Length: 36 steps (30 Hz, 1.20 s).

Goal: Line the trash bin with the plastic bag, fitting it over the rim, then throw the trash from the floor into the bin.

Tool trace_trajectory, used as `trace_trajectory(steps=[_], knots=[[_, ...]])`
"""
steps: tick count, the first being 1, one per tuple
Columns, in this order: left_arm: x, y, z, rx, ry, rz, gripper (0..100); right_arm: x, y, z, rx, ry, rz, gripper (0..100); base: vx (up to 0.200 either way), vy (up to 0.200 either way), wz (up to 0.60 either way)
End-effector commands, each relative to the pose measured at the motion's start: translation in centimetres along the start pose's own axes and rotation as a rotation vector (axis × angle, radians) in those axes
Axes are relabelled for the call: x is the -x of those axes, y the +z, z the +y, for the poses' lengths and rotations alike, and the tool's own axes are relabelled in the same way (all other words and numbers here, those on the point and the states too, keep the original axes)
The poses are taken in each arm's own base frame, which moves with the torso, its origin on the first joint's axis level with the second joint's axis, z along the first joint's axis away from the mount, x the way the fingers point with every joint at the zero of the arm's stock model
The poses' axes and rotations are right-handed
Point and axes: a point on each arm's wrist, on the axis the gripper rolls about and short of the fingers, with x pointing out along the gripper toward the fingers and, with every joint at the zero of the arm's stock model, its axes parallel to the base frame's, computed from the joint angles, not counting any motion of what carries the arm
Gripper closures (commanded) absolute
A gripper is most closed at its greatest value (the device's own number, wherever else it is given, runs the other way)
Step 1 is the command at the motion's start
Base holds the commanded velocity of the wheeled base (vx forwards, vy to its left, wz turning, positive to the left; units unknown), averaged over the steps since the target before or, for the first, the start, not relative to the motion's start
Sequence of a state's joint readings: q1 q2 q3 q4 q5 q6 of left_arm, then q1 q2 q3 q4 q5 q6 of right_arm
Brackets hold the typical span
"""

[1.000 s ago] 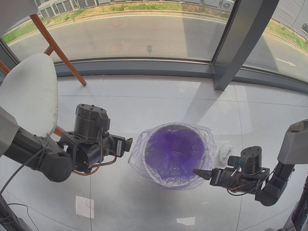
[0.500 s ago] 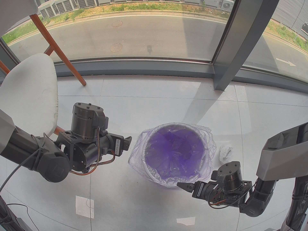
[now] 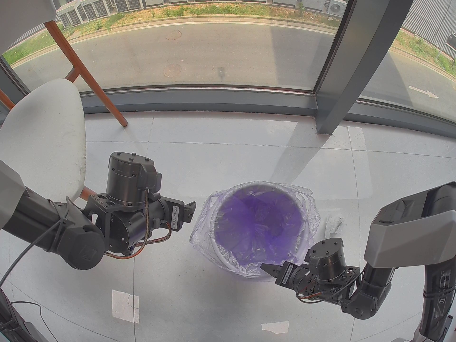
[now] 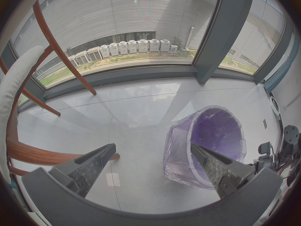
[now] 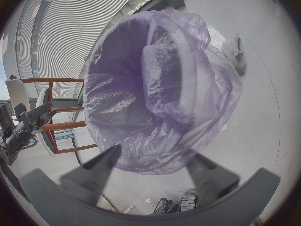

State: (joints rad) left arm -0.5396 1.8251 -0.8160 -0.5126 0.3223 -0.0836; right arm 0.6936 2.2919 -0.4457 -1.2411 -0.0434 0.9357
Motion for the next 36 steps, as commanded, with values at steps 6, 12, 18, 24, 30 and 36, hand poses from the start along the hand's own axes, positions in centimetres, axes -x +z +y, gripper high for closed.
trace_trajectory(steps=[6, 12, 18, 24, 30, 36], knots=[[-0.5, -0.2, -0.2, -0.001, -0.002, 0.003, 0, 0.3, -1.1, 0.9, 0.027, 0.022, 0.027, 100, 0.000, 0.000, 0.00], [-0.9, -0.5, -0.3, -0.033, -0.011, 0.010, 0, 0.3, -2.3, 1.1, 0.052, 0.011, 0.037, 100, 0.000, 0.000, 0.00], [-0.9, -0.5, -0.3, -0.032, -0.011, 0.011, 0, 0.0, -1.7, 1.5, 0.044, 0.026, 0.012, 100, 0.000, 0.000, 0.00], [-0.9, -0.5, -0.3, -0.032, -0.011, 0.011, 0, -0.7, -0.9, 2.3, 0.038, 0.059, -0.026, 100, 0.000, 0.000, 0.00], [-0.7, -0.6, -0.2, -0.034, -0.010, 0.013, 0, -1.3, 1.1, 3.3, 0.024, 0.105, -0.095, 100, 0.000, 0.000, 0.00], [-0.7, -0.5, -0.2, -0.034, -0.011, 0.011, 0, -1.2, 0.6, 2.7, 0.112, 0.118, -0.110, 100, 0.000, 0.000, 0.00]])
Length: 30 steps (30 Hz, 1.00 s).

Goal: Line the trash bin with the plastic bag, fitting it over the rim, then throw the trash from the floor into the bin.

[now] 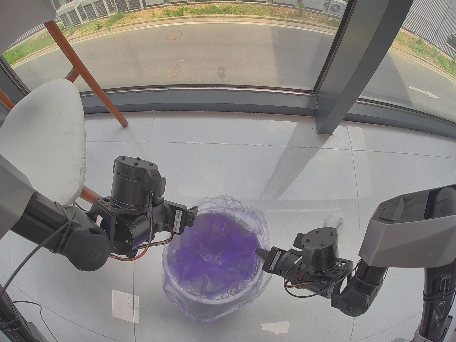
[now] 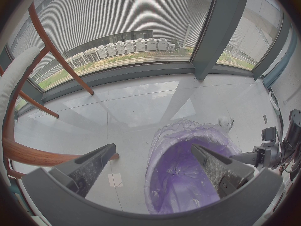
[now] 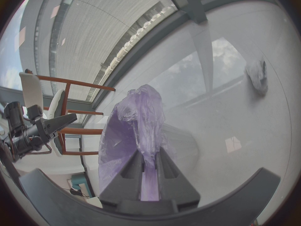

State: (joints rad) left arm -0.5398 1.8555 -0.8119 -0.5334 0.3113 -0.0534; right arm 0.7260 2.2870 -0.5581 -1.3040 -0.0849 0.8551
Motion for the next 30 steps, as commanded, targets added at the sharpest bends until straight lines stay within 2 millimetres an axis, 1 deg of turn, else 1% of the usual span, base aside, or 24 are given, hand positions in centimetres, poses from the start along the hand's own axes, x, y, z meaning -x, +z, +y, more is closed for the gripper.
trace_trajectory(steps=[1, 4, 7, 8, 9, 11, 17, 18, 23, 27, 30], knots=[[0.0, 0.0, 0.0, 0.000, 0.000, -0.001, 0, 0.3, -0.8, -0.9, 0.044, -0.016, 0.021, 100, 0.000, 0.000, 0.00], [0.1, 0.0, 0.0, 0.000, 0.000, -0.001, 0, 0.8, -1.5, -1.1, 0.093, -0.010, 0.031, 100, 0.000, 0.000, 0.00], [0.1, -0.1, 0.0, 0.000, 0.000, 0.001, 0, 1.2, -2.4, -2.1, 0.138, -0.018, 0.055, 100, 0.000, 0.000, 0.00], [0.1, -0.1, 0.0, 0.000, 0.000, 0.001, 0, 1.2, -2.4, -2.1, 0.138, -0.018, 0.055, 100, 0.000, 0.000, 0.00], [0.1, -0.1, 0.0, 0.000, 0.000, 0.001, 0, 1.0, -2.7, -2.6, 0.159, -0.012, 0.048, 100, 0.000, 0.000, 0.00], [0.2, -0.1, 0.0, 0.000, 0.000, 0.002, 0, 0.8, -3.1, -2.9, 0.177, 0.004, 0.031, 100, 0.000, 0.000, 0.00], [0.1, -0.2, 0.0, -0.003, -0.001, 0.006, 0, 1.2, -3.7, -3.5, 0.203, -0.020, 0.061, 100, 0.000, 0.000, 0.00], [0.1, -0.2, 0.0, -0.003, -0.001, 0.006, 0, 1.2, -3.7, -3.7, 0.203, -0.024, 0.065, 0, 0.000, 0.000, 0.00], [0.2, -0.3, 0.0, -0.004, -0.001, 0.009, 0, 1.2, -3.8, -3.6, 0.200, -0.023, 0.066, 0, 0.000, 0.000, 0.00], [0.2, -0.4, 0.0, -0.004, -0.001, 0.011, 0, 1.4, -3.4, -3.4, 0.199, -0.019, 0.056, 0, 0.000, 0.000, 0.00], [0.2, -0.3, 0.0, -0.004, -0.001, 0.009, 0, 2.1, -3.0, -3.0, 0.197, -0.010, 0.047, 0, 0.000, 0.000, 0.00]])
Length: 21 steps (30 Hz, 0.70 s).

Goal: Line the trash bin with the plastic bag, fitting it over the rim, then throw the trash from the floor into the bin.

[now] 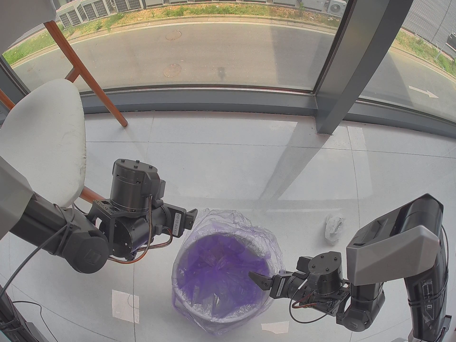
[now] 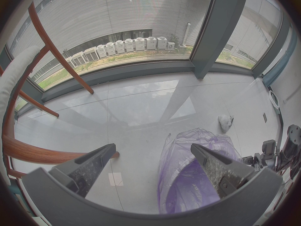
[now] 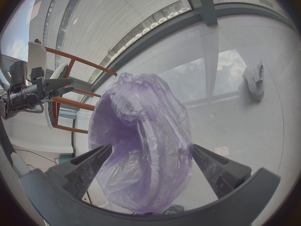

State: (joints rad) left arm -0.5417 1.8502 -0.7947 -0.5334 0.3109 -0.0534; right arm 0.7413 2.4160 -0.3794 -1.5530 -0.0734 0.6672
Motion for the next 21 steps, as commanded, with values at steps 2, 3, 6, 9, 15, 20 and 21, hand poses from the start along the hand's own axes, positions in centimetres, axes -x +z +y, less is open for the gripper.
trace_trajectory(steps=[2, 3, 6, 9, 15, 20, 21], knots=[[0.0, 0.0, 0.0, 0.001, 0.001, -0.001, 0, 1.2, 0.5, 0.1, -0.002, -0.002, -0.007, 0, 0.000, 0.000, 0.00], [0.0, 0.0, 0.0, 0.001, 0.001, -0.001, 0, 1.4, 0.5, -0.1, -0.003, -0.010, -0.004, 0, 0.000, 0.000, 0.00], [0.0, 0.0, 0.0, 0.000, 0.001, 0.001, 0, 1.9, 0.6, -0.7, -0.012, -0.035, 0.004, 0, 0.000, 0.000, 0.00], [0.0, 0.0, 0.0, 0.001, 0.001, -0.001, 0, 2.4, 0.6, -1.1, -0.019, -0.051, 0.014, 0, 0.000, 0.000, 0.00], [0.1, 0.0, 0.0, -0.001, 0.001, 0.001, 0, 2.6, 0.8, -1.9, -0.034, -0.076, 0.014, 0, 0.000, 0.000, 0.00], [0.0, -0.1, 0.0, -0.003, 0.000, 0.004, 0, 2.3, 1.0, -2.3, -0.051, -0.088, 0.007, 0, 0.000, 0.000, 0.00], [0.0, -0.1, 0.0, -0.003, 0.000, 0.002, 0, 2.2, 1.0, -2.5, -0.061, -0.092, 0.006, 0, 0.000, 0.000, 0.00]])
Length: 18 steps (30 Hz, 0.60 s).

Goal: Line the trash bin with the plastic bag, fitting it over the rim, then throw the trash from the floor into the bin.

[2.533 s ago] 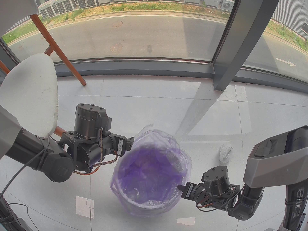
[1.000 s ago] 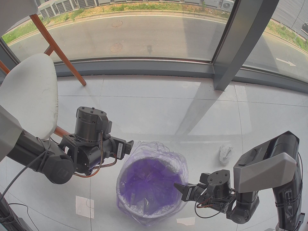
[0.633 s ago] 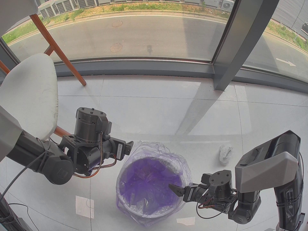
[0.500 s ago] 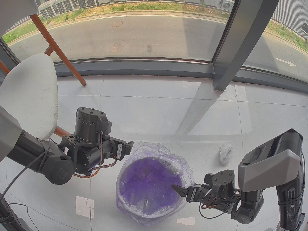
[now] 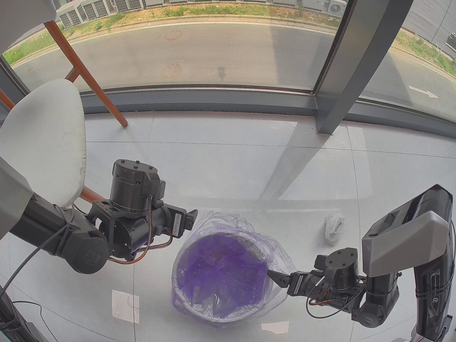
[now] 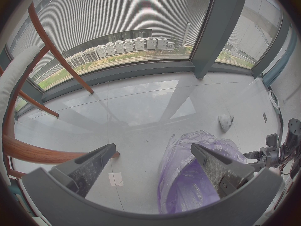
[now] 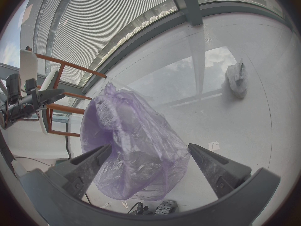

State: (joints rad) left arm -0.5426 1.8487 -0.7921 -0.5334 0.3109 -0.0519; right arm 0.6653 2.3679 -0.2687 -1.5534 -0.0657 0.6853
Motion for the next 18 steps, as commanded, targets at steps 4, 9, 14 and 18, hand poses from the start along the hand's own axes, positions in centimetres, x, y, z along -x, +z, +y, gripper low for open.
trace_trajectory(steps=[4, 9, 14, 18], knots=[[0.0, -0.3, 0.0, -0.003, 0.001, 0.009, 0, -0.5, 0.7, -0.3, -0.038, -0.001, -0.033, 0, 0.000, 0.000, 0.00], [0.0, -0.3, 0.0, -0.003, 0.001, 0.009, 0, -0.2, 1.7, 0.2, -0.090, 0.025, -0.068, 0, 0.000, 0.000, 0.00], [0.0, -0.3, 0.0, -0.003, 0.001, 0.009, 0, 0.5, 2.8, 0.9, -0.147, 0.084, -0.082, 0, 0.000, 0.000, 0.00], [0.0, -0.3, 0.0, -0.003, 0.001, 0.010, 0, 1.0, 2.9, 1.0, -0.145, 0.105, -0.071, 0, 0.000, 0.000, 0.00]])
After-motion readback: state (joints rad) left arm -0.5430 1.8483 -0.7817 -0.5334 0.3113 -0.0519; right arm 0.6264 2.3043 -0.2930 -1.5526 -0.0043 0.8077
